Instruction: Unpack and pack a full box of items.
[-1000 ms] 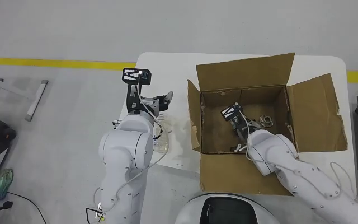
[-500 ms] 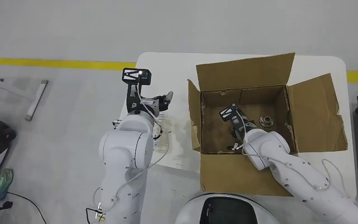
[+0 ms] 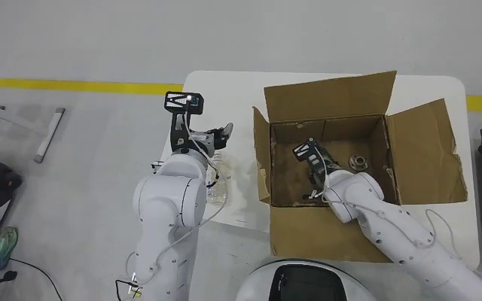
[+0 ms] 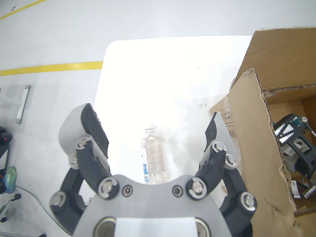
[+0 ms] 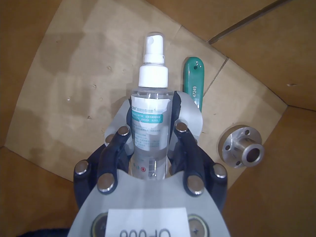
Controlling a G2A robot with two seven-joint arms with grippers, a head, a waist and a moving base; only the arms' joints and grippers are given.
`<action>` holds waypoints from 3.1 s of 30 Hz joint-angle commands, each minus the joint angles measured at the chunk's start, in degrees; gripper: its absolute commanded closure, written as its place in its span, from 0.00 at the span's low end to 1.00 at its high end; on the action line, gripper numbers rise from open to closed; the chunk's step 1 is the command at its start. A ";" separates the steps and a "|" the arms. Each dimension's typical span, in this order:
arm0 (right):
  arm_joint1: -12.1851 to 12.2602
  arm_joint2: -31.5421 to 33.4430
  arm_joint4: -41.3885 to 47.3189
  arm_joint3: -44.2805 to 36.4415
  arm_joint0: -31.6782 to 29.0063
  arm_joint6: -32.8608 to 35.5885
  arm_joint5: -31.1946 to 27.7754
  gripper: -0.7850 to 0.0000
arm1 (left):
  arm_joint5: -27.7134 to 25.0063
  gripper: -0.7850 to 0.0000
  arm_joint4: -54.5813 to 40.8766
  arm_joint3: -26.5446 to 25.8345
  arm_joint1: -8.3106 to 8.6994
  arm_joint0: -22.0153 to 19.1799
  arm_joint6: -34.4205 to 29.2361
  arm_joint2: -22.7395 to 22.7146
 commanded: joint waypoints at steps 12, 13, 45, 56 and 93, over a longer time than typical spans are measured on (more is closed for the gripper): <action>3.76 35.81 7.44 -33.82 -21.80 -3.68 -2.63 1.00 | 0.00 0.00 0.00 0.00 0.00 0.00 0.00 0.00; 3.86 39.29 8.26 -34.97 -23.88 -4.10 -2.67 1.00 | 0.00 0.00 0.00 0.00 0.00 0.00 0.00 0.00; 3.38 56.15 8.76 -27.52 -43.65 3.86 -3.74 1.00 | 0.00 0.00 0.00 0.00 0.00 0.00 0.00 0.00; 3.19 53.35 7.18 -23.85 -43.75 4.41 -4.35 0.92 | 0.00 0.00 0.00 0.00 0.00 0.00 0.00 0.00; 3.89 57.53 18.04 -37.68 -30.73 -12.19 -17.57 0.34 | 0.00 0.00 0.00 0.00 0.00 0.00 0.00 0.00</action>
